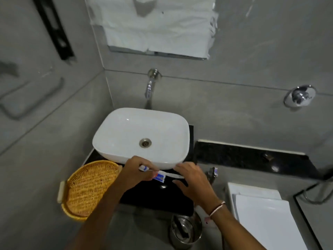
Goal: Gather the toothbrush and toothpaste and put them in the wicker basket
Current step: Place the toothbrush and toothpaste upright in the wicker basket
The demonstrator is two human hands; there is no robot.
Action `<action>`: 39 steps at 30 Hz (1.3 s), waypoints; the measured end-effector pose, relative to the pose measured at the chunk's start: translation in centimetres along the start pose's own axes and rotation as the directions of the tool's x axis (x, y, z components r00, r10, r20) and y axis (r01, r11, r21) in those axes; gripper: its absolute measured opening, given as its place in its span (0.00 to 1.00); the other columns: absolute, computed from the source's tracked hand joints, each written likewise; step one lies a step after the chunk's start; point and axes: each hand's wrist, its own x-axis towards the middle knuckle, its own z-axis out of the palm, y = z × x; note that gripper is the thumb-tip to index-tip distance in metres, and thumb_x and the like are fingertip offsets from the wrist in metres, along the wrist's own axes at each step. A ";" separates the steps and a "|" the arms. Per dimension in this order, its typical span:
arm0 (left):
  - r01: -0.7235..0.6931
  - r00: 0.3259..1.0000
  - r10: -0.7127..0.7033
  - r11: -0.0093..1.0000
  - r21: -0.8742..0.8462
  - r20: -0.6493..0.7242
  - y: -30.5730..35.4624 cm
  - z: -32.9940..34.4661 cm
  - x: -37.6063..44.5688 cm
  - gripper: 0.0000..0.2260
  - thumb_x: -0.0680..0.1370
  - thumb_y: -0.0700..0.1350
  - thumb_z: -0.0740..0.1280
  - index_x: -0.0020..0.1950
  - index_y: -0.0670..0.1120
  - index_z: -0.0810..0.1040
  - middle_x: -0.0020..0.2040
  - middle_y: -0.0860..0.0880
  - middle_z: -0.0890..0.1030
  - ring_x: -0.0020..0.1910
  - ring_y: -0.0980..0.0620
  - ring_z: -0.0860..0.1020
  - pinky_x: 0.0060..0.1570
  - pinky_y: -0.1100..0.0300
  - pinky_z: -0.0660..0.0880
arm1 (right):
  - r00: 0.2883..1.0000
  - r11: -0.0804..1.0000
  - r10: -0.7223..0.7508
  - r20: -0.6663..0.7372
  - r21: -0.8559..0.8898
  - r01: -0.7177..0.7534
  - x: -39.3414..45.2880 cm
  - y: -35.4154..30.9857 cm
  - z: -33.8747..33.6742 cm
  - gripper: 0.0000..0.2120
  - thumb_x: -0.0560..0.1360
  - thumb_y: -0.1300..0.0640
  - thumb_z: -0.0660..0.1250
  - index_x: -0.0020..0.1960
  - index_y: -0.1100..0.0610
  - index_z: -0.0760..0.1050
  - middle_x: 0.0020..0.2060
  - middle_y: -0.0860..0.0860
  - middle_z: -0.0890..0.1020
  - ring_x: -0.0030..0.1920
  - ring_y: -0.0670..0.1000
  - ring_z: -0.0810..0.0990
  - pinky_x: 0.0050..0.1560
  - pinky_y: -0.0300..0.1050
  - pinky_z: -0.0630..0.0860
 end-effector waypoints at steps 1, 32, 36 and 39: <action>-0.011 1.000 0.011 1.000 0.030 0.020 0.1 -1.4 -0.1 0.03 0.72 0.35 0.76 0.43 0.41 0.89 0.38 0.44 0.88 0.35 0.53 0.85 0.35 0.64 0.82 | 0.999 1.000 -0.001 0.041 0.001 0.001 1.0 -1.3 0.1 0.17 0.73 0.47 0.71 0.60 0.49 0.77 0.56 0.48 0.83 0.58 0.53 0.80 0.57 0.51 0.79; 0.415 0.856 -0.361 0.907 0.074 -0.371 -16.2 -19.9 -5.4 0.24 0.64 0.35 0.81 0.49 0.51 0.72 0.47 0.51 0.79 0.48 0.49 0.80 0.43 0.55 0.79 | 0.811 0.867 0.385 0.440 0.130 -0.481 12.9 -22.6 17.8 0.08 0.76 0.55 0.70 0.53 0.58 0.78 0.55 0.57 0.81 0.57 0.56 0.78 0.60 0.53 0.78; 0.421 0.854 -0.318 0.888 0.187 -0.412 -17.0 -19.1 -4.3 0.20 0.65 0.38 0.81 0.50 0.48 0.75 0.43 0.52 0.80 0.40 0.56 0.79 0.38 0.65 0.76 | 0.795 0.870 0.406 0.451 0.077 -0.488 14.0 -22.5 19.2 0.11 0.77 0.55 0.68 0.57 0.59 0.75 0.57 0.59 0.78 0.59 0.60 0.76 0.60 0.53 0.76; 0.437 0.853 -0.300 0.859 0.268 -0.428 -17.6 -18.4 -3.4 0.14 0.69 0.37 0.78 0.51 0.44 0.79 0.44 0.50 0.82 0.44 0.51 0.83 0.38 0.72 0.71 | 0.788 0.868 0.419 0.452 0.056 -0.493 14.3 -22.4 19.8 0.11 0.77 0.57 0.67 0.58 0.59 0.73 0.57 0.59 0.78 0.60 0.60 0.75 0.60 0.54 0.76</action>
